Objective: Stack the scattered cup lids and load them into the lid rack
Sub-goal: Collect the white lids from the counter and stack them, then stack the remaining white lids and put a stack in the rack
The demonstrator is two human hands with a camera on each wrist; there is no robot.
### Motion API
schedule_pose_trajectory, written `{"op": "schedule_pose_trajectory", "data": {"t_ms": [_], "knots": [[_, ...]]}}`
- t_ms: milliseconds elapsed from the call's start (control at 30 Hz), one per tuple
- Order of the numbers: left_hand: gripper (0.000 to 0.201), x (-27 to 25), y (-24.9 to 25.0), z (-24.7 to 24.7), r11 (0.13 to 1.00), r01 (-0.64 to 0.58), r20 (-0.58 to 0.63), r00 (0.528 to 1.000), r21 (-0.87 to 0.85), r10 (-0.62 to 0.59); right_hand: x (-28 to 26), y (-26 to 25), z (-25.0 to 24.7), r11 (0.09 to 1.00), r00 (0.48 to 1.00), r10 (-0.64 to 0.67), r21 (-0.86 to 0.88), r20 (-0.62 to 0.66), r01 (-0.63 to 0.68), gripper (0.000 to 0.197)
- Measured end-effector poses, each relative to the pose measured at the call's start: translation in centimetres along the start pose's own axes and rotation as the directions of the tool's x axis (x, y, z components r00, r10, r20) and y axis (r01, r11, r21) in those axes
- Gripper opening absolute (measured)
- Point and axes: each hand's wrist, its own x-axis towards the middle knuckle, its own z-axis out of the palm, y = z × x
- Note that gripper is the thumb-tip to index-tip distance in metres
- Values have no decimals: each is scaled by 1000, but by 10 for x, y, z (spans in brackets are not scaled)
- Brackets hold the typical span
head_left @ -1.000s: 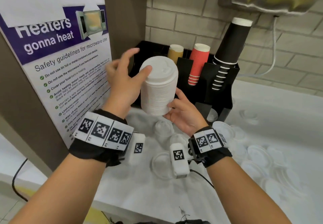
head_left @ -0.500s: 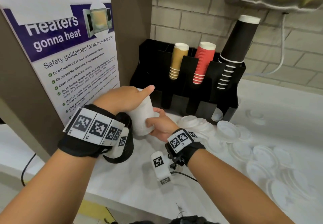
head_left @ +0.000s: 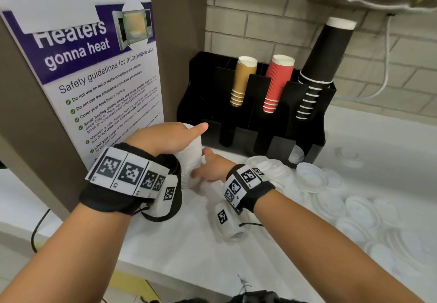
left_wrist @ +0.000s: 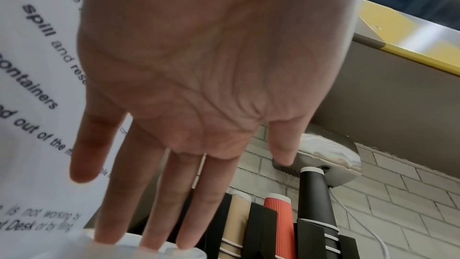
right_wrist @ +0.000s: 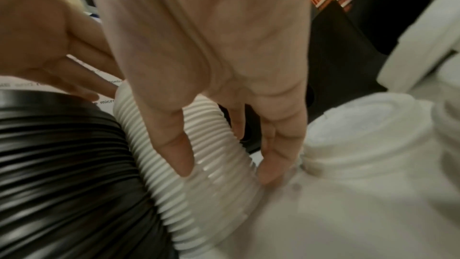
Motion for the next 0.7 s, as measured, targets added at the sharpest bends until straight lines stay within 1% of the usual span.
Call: {"op": "schedule_pose_trajectory", "data": {"t_ms": [133,233,500,700], "knots": [[70,2,-1,-2,1000,-5,-3,1000,-7,5,-1,-8,1,995,995,-90,-35,-39,89,82],[71,4,-4,-2,1000,0,-16,1000,0,0,-1,-11,3,990,991,-127,-60,-44,125,84],[73,5,-9,1,999,0,-13,1000,38,1,1,-8,7,993,993,-107,-60,-58,103,87],[71,4,-10,0,1000,-18,-12,1000,21,18,5,-9,11,996,995,-81,-35,-58,79,89]]}}
